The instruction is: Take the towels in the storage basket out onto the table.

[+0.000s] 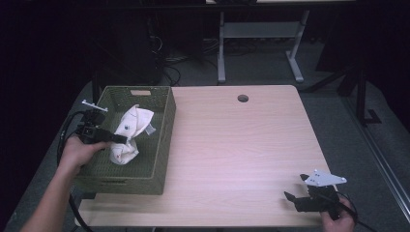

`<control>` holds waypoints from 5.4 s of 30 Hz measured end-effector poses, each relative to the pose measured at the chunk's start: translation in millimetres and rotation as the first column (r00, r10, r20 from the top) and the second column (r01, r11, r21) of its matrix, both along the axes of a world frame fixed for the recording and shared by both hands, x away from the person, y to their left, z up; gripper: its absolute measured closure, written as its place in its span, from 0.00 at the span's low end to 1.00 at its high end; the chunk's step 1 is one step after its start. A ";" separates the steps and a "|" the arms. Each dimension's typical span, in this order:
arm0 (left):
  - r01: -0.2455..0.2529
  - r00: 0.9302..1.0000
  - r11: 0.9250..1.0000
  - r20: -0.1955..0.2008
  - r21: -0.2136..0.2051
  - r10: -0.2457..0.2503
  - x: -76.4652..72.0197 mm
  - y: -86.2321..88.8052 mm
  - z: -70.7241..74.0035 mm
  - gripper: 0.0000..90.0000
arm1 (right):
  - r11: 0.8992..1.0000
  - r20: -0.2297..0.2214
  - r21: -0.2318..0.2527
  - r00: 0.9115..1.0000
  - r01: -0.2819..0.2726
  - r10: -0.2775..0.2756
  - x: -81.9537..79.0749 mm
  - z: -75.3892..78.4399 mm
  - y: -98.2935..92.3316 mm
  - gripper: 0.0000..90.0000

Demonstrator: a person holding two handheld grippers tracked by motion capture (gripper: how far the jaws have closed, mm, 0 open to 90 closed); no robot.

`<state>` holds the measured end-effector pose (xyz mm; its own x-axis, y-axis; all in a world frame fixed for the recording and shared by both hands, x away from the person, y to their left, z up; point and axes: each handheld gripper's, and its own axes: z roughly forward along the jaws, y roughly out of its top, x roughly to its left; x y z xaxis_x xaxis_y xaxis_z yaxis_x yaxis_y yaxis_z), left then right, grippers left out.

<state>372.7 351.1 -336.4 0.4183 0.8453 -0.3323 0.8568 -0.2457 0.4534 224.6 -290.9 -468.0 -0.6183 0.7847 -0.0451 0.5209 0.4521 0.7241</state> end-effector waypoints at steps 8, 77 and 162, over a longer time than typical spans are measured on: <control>0.008 1.000 0.999 0.019 -0.049 -0.007 -3.7 0.5 5.1 0.82 | 1.000 -0.001 0.000 1.000 0.001 -0.001 0.8 -0.1 0.1 0.16; 0.266 0.956 0.963 0.117 0.043 -0.270 12.2 -141.2 83.5 0.82 | 1.000 0.016 0.013 1.000 -0.007 0.007 -2.0 5.0 -0.5 0.16; 0.459 0.887 0.873 -0.135 0.168 -0.441 68.1 -364.1 -49.7 0.80 | 0.999 0.043 0.050 0.999 -0.020 0.018 -2.1 8.5 -5.4 0.16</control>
<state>440.8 -13.0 -386.1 0.7443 0.6234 -0.2393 0.6677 -0.6874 0.2857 222.5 -296.3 -459.5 -0.6311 0.7750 -0.0326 0.4810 0.4240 0.7674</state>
